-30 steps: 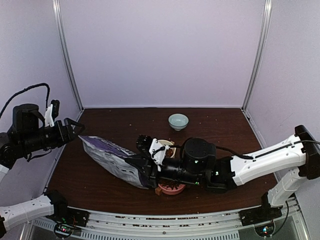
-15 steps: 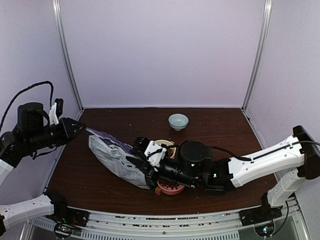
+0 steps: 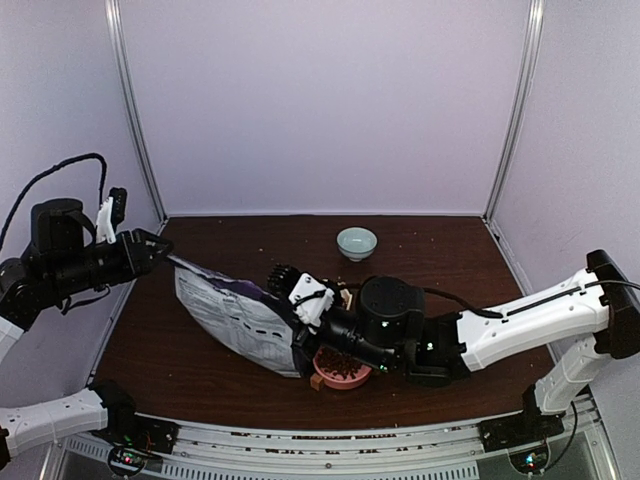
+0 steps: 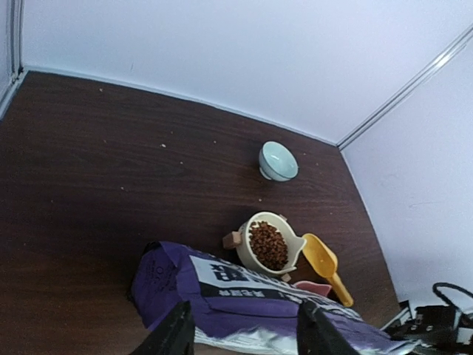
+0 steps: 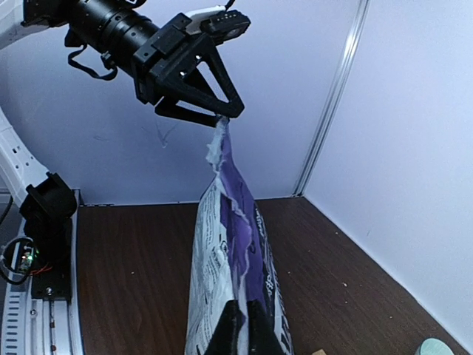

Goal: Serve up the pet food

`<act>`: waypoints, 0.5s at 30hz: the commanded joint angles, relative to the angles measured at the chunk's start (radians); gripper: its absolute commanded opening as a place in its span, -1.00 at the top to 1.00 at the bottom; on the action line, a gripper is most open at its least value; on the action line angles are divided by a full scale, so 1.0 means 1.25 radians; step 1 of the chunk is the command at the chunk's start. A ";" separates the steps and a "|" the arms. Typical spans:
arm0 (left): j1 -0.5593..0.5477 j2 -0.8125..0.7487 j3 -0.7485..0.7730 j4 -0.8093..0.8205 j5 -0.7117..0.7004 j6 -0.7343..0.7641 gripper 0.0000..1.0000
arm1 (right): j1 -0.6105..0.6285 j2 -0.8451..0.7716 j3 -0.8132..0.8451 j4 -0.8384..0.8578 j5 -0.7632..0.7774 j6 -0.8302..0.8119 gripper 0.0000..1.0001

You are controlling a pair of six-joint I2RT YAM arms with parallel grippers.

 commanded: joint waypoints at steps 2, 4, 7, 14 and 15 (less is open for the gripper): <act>-0.010 0.004 0.127 -0.032 -0.053 0.197 -0.23 | -0.032 -0.046 -0.004 -0.013 -0.064 0.036 1.00; -0.010 0.021 0.183 -0.045 -0.049 0.331 -0.34 | -0.058 -0.063 -0.018 0.000 -0.126 0.068 1.00; -0.010 0.075 0.237 -0.052 0.090 0.541 -0.34 | -0.100 -0.084 -0.041 0.045 -0.240 0.134 1.00; -0.141 0.283 0.346 -0.165 0.268 0.747 -0.36 | -0.184 -0.094 -0.076 0.130 -0.423 0.275 1.00; -0.172 0.310 0.361 -0.180 0.264 0.770 -0.37 | -0.191 -0.094 -0.080 0.141 -0.439 0.287 1.00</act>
